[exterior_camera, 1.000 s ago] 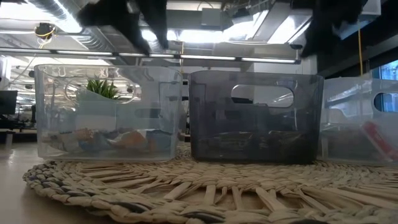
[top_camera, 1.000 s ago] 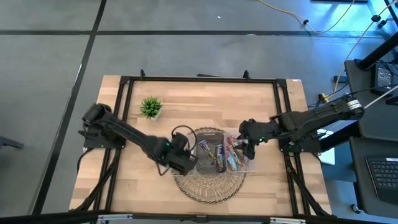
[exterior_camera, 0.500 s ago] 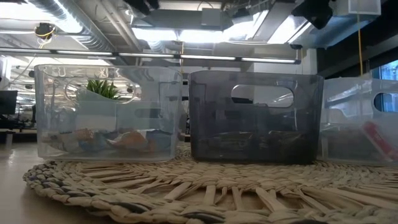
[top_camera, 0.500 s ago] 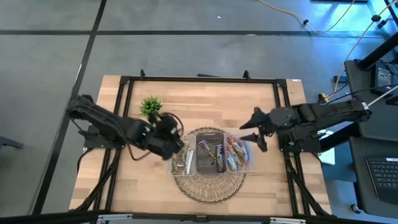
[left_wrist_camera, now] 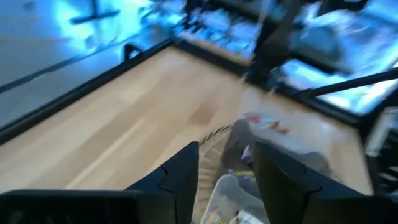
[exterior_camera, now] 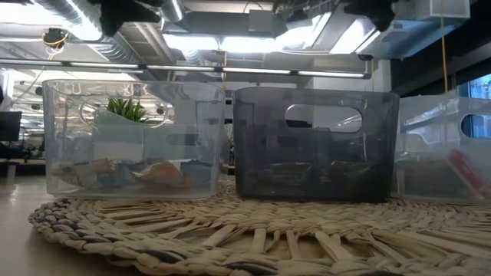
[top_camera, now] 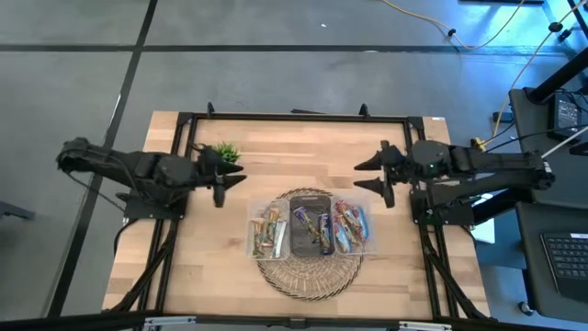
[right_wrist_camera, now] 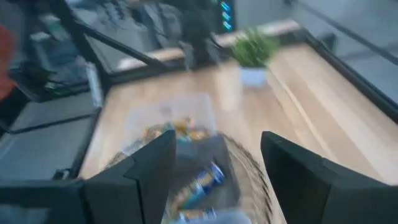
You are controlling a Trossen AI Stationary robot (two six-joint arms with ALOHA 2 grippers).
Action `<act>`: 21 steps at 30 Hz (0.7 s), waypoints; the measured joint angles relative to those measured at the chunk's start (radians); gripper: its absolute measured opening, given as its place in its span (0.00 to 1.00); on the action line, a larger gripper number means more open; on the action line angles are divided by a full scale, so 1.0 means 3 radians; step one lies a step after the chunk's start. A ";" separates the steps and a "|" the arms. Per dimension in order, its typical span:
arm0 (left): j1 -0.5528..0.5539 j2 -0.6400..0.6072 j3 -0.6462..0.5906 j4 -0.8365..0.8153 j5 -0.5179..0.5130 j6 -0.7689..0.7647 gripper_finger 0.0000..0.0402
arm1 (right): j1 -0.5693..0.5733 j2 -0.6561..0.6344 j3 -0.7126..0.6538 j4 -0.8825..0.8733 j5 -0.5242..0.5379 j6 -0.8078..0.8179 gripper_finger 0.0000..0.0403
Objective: Pick and place Granola Bars by type
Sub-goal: Return to Home Position
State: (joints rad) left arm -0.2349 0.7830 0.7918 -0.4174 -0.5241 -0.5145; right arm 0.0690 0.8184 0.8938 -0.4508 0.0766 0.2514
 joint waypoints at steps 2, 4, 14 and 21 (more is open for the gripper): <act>0.0187 -0.0305 -0.0303 0.0319 0.0317 0.0219 0.35 | -0.0085 0.0011 -0.0171 0.0366 -0.0190 -0.0077 0.59; 0.0390 -0.0590 -0.0562 0.0523 0.0640 0.0337 0.35 | -0.0183 0.0014 -0.0383 0.0770 -0.0415 -0.0155 0.59; 0.1161 -0.1615 -0.1245 0.0631 0.1725 0.0507 0.35 | -0.0565 -0.0452 -0.1151 0.1569 -0.0574 0.0022 0.59; 0.1436 -0.2164 -0.1602 0.0595 0.1893 0.0510 0.36 | -0.0589 -0.0998 -0.1632 0.1797 -0.0405 0.0119 0.59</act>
State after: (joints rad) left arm 0.1958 0.1339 0.3111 -0.2388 0.0437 -0.3614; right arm -0.1078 0.5190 0.4043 0.0884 -0.0449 0.2870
